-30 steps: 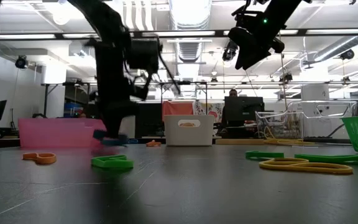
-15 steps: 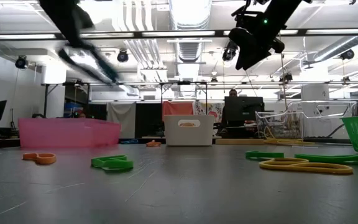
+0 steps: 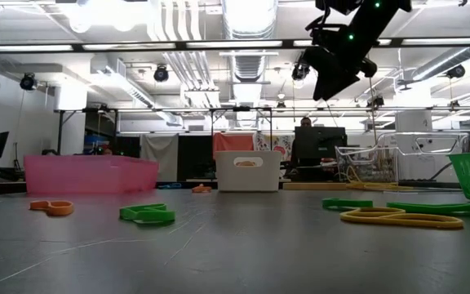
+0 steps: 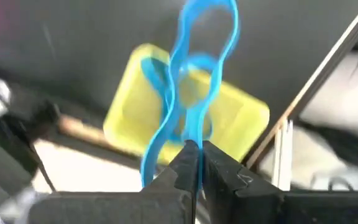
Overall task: Sort rubber bands into baskets
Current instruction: Put the blue rubber band into the yellow bin
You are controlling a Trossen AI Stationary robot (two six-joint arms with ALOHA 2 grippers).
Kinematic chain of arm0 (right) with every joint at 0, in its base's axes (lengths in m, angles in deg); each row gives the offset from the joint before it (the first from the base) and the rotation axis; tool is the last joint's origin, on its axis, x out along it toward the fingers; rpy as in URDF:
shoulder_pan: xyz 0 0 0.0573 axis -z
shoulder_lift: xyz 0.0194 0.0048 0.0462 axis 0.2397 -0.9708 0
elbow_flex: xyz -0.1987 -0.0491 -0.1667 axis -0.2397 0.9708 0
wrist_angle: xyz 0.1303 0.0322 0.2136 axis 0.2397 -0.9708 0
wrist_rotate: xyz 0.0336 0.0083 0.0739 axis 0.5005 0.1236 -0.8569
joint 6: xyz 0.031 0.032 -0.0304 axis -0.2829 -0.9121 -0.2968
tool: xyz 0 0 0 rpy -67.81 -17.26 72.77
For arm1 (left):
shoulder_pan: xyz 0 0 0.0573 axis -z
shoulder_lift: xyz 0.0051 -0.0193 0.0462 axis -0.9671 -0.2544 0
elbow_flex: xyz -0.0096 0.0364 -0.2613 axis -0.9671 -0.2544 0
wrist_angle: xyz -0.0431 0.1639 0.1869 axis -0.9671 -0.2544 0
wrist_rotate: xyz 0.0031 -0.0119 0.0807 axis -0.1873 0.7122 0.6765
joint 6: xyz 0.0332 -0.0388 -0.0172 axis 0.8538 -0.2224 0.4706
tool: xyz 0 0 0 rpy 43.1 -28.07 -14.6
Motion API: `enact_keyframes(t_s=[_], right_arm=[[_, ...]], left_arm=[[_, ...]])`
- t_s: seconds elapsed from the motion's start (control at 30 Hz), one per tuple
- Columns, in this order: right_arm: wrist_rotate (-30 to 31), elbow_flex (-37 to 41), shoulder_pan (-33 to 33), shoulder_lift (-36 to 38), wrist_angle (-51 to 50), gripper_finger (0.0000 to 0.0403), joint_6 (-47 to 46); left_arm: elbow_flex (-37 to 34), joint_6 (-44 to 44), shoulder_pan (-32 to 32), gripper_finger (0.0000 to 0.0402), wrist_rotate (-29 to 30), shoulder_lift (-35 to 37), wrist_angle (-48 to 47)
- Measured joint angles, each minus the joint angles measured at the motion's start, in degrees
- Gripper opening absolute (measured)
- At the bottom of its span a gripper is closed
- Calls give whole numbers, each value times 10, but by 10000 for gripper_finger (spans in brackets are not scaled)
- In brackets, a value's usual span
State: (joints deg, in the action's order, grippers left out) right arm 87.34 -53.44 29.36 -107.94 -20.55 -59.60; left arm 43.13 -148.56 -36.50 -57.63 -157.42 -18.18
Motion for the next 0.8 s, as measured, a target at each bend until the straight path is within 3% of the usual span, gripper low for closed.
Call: enact_keyframes(t_s=[0.3,0.6,0.8], right_arm=[[0,3,0,0,1,145,-7],[0,3,0,0,1,145,-10],[0,2,0,0,1,148,-15]], left_arm=[[-115,-44,28,0,-159,2,11],[-193,-18,27,0,-148,4,139],[-196,-40,24,31,-118,-7,141]])
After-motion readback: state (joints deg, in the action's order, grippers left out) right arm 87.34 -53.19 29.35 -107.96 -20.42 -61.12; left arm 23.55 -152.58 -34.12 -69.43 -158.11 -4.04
